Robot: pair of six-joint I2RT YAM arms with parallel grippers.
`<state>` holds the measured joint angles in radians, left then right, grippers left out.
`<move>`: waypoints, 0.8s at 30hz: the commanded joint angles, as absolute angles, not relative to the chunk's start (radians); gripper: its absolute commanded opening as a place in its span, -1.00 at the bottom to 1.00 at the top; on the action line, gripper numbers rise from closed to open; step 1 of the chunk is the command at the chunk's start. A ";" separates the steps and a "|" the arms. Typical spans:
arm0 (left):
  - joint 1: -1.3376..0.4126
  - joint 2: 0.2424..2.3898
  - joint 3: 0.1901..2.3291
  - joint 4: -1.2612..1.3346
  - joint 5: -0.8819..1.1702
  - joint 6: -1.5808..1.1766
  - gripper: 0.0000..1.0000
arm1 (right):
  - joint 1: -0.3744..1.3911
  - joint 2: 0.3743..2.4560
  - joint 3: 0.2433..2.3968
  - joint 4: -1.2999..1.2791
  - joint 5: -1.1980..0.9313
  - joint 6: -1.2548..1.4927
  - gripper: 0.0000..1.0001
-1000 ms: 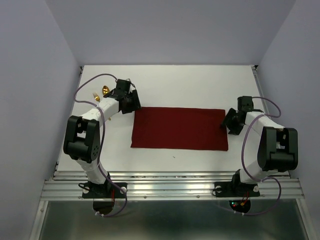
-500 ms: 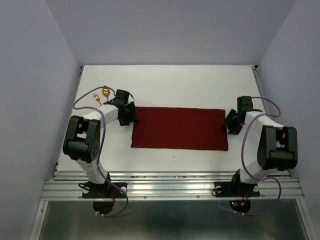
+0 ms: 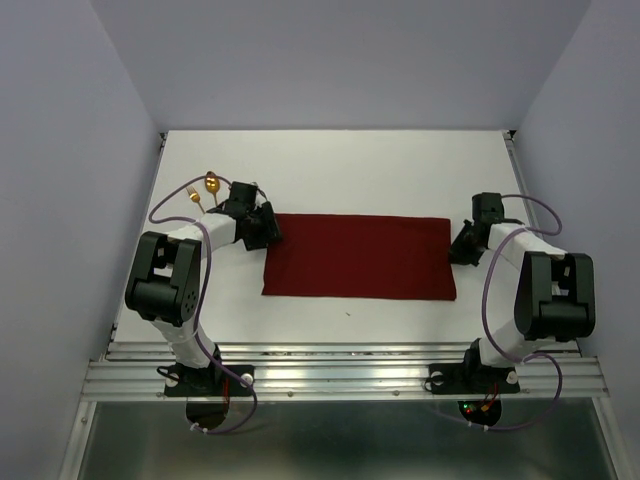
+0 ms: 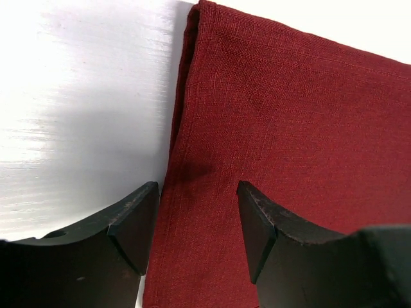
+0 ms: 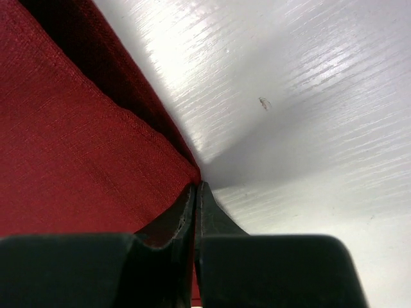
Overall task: Fold the napkin into a case and place the utensils inside
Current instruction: Pick up the rectangle-folded napkin from the center of the board, then fold the rectangle-folded napkin at the center of the board.
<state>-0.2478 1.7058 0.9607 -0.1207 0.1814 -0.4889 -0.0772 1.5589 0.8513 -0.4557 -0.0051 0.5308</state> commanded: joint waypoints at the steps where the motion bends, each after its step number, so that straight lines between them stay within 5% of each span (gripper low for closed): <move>1: -0.258 1.700 0.922 -0.141 0.195 -0.497 0.26 | -0.061 1.503 0.864 -0.452 0.009 0.551 -0.99; 15: -0.385 1.781 0.989 -0.133 0.207 -0.549 0.24 | -0.025 1.404 0.954 -0.535 -0.051 0.600 -0.99; 24: -0.426 1.796 1.029 -0.140 0.204 -0.563 0.24 | 0.202 1.381 1.045 -0.548 -0.029 0.696 -0.99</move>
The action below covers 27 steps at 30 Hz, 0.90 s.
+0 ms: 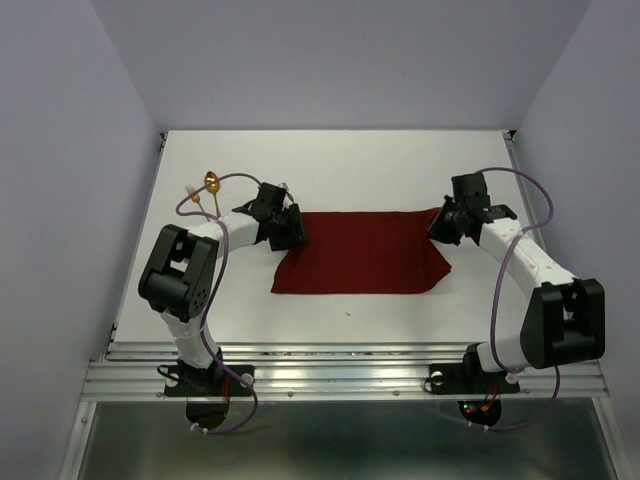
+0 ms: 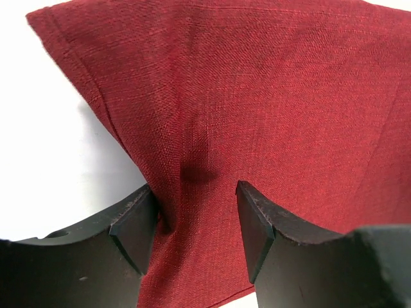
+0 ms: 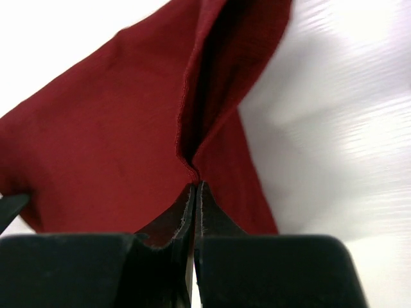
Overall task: Fold the napkin into a case and place the utensils inside
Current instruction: Fold the rectangle-folded napkin at the center of the board.
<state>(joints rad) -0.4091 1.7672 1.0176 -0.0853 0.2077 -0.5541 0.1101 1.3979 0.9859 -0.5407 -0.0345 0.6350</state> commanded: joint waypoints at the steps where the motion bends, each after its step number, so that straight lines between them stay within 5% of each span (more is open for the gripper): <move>1: -0.436 1.801 1.032 -0.140 0.203 -0.564 0.24 | 0.222 1.384 1.051 -0.546 -0.028 0.706 -0.99; 11: -0.550 1.878 1.161 -0.144 0.227 -0.603 0.24 | 0.451 1.489 1.163 -0.500 -0.028 0.784 -0.99; 27: -0.588 1.761 1.233 -0.281 0.100 -0.592 0.24 | 0.471 1.443 1.172 -0.537 -0.021 0.727 -0.99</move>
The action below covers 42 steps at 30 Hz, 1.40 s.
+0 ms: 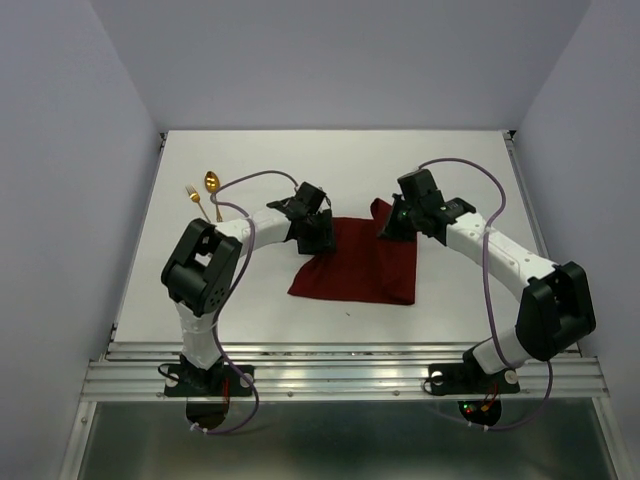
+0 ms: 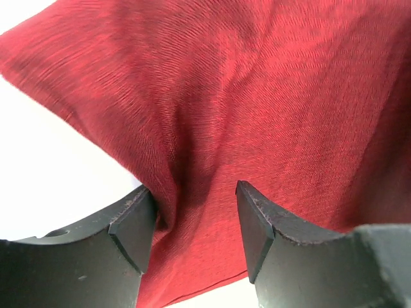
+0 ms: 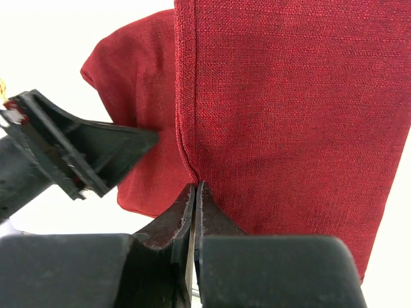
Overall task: Fold the napkin into a case and place the utensils inside
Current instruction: Fold the rectangle-folded napkin at the center of the board.
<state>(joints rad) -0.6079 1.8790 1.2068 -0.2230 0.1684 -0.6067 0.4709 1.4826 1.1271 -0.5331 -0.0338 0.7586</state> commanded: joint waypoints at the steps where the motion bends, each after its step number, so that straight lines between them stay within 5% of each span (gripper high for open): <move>1: -0.578 1.732 1.230 -0.288 0.089 -0.592 0.25 | 0.471 1.443 1.173 -0.537 -0.021 0.727 -0.99; 7: -0.522 1.652 1.164 -0.293 0.035 -0.603 0.25 | 0.471 1.459 1.172 -0.525 -0.049 0.724 -0.99; 19: -0.495 1.690 1.034 -0.221 0.049 -0.624 -0.08 | 0.471 1.465 1.166 -0.526 -0.044 0.713 -0.99; 23: -0.495 1.730 1.023 -0.209 0.040 -0.626 -0.34 | 0.471 1.471 1.166 -0.525 -0.058 0.713 -0.99; 25: -0.495 1.753 1.009 -0.183 0.040 -0.624 -0.80 | 0.482 1.473 1.167 -0.514 -0.058 0.715 -0.99; 27: -0.495 1.764 0.993 -0.164 0.046 -0.629 -1.00 | 0.492 1.482 1.177 -0.511 -0.046 0.715 -0.99; 42: -0.497 1.799 0.927 -0.129 0.061 -0.617 -1.00 | 0.655 1.631 1.285 -0.413 -0.055 0.764 -0.99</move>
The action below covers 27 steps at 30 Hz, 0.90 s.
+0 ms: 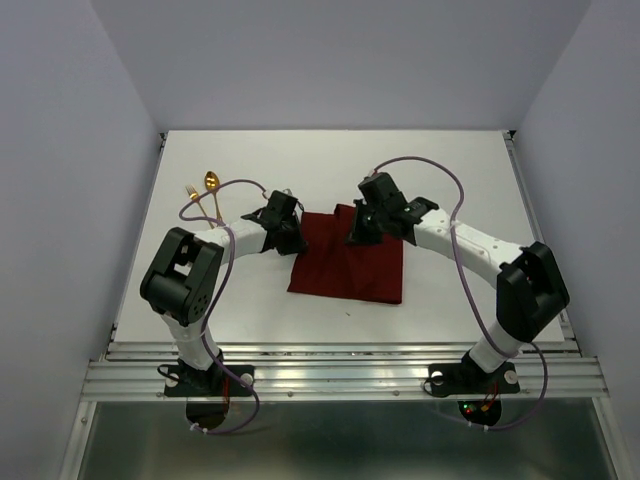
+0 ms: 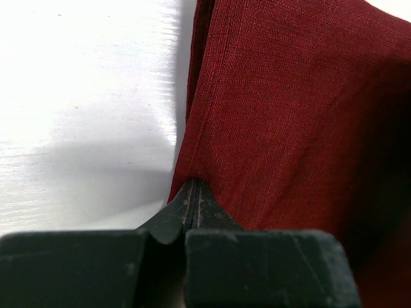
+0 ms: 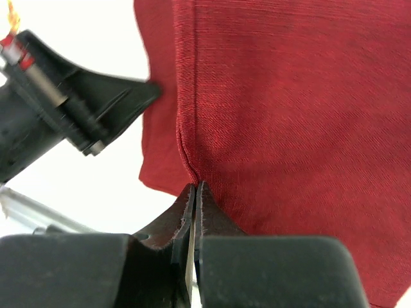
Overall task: Fold the napkin into a case and place the utensils inside
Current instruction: Fold the rectangle-folded napkin at the center of the board.
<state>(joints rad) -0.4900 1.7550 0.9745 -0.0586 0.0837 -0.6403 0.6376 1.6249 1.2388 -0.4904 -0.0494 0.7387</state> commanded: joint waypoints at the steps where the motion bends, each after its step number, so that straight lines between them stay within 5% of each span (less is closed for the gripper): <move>1: -0.497 1.792 0.925 -0.135 0.060 -0.614 -1.00 | 0.655 1.646 1.299 -0.413 -0.058 0.765 -0.99; 27: -0.589 1.664 0.871 -0.132 0.103 -0.724 -1.00 | 0.701 1.700 1.396 -0.448 -0.115 0.764 -0.99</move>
